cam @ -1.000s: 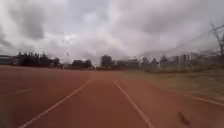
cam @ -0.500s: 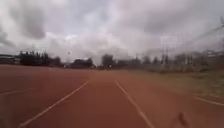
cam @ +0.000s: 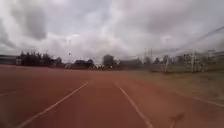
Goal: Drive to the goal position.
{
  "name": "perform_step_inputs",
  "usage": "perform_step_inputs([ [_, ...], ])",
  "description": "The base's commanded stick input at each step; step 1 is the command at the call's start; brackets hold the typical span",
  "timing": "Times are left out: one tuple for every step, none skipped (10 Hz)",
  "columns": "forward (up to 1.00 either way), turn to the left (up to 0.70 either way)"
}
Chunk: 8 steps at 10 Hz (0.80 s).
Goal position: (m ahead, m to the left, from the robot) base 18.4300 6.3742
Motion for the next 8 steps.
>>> perform_step_inputs([
  [0.85, 0.0],
  [0.85, 0.0],
  [0.85, 0.0],
  [0.85, 0.0],
  [0.85, 0.0],
  [0.85, 0.0],
  [0.85, 0.0],
  [0.85, 0.0],
])
